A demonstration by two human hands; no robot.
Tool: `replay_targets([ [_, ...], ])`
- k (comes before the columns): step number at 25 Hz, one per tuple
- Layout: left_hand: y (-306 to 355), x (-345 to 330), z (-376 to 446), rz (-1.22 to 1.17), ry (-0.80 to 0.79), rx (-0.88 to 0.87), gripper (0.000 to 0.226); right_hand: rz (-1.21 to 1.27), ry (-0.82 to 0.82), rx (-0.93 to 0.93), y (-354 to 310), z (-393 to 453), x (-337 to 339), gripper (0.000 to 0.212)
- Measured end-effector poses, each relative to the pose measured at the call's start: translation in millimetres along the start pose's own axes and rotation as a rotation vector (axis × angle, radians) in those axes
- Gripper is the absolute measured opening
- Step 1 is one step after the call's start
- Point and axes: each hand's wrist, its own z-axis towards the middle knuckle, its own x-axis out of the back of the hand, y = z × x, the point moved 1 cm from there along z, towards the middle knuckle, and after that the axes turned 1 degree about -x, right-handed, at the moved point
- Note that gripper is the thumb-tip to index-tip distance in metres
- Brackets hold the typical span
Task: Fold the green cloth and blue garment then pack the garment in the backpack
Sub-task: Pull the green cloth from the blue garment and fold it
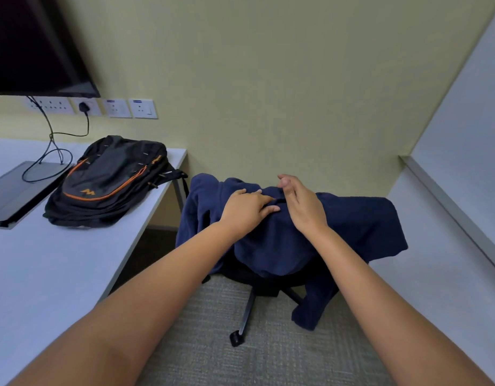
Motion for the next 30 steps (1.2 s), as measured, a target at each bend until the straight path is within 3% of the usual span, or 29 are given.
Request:
replay_targets([
  [4, 19.0, 9.3, 9.3, -0.111, 0.185, 0.154, 0.041, 0.065, 0.047, 0.083, 6.8, -2.8, 14.5, 0.047],
  [7, 24.8, 39.7, 27.1, -0.216, 0.312, 0.269, 0.039, -0.205, 0.097, 0.241, 12.6, -1.5, 31.5, 0.059],
  [9, 24.8, 57.6, 33.6, -0.222, 0.363, 0.282, 0.039, -0.411, 0.095, 0.178, 24.2, 4.4, 45.3, 0.082],
  [11, 22.5, 73.7, 35.6, -0.266, 0.417, 0.289, 0.038, -0.514, 0.067, -0.019, 35.6, 12.3, 61.5, 0.097],
  [14, 21.1, 104.4, 37.9, -0.331, 0.537, 0.316, 0.036, -0.443, -0.017, -0.169, 34.1, 24.8, 79.4, 0.107],
  [17, 16.6, 161.4, 40.5, -0.452, 0.806, 0.386, 0.034, -0.316, -0.109, -0.103, 25.6, 42.7, 75.3, 0.126],
  [19, 12.7, 210.3, 32.8, -0.51, 1.032, 0.358, 0.031, -0.281, -0.213, -0.119, 18.2, 51.5, 60.5, 0.115],
  [21, 14.5, 251.6, 18.2, -0.483, 1.155, 0.228, 0.024, -0.335, -0.256, -0.131, 3.1, 54.4, 34.8, 0.063],
  [23, 12.7, 275.2, 1.1, -0.397, 1.172, 0.172, 0.027, -0.281, -0.243, -0.102, -25.2, 51.6, 3.1, 0.038],
  [25, -2.7, 281.4, -14.9, -0.369, 1.157, 0.223, 0.025, -0.171, -0.284, -0.001, -53.1, 45.7, -30.9, 0.04],
  [28, -29.9, 276.9, -40.8, -0.391, 1.186, 0.321, 0.03, -0.058, -0.287, 0.116, -75.9, 37.5, -69.4, 0.075],
  [30, -41.9, 273.4, -57.9, -0.425, 1.203, 0.352, 0.03, -0.152, -0.234, 0.115, -80.5, 47.6, -78.8, 0.07],
])
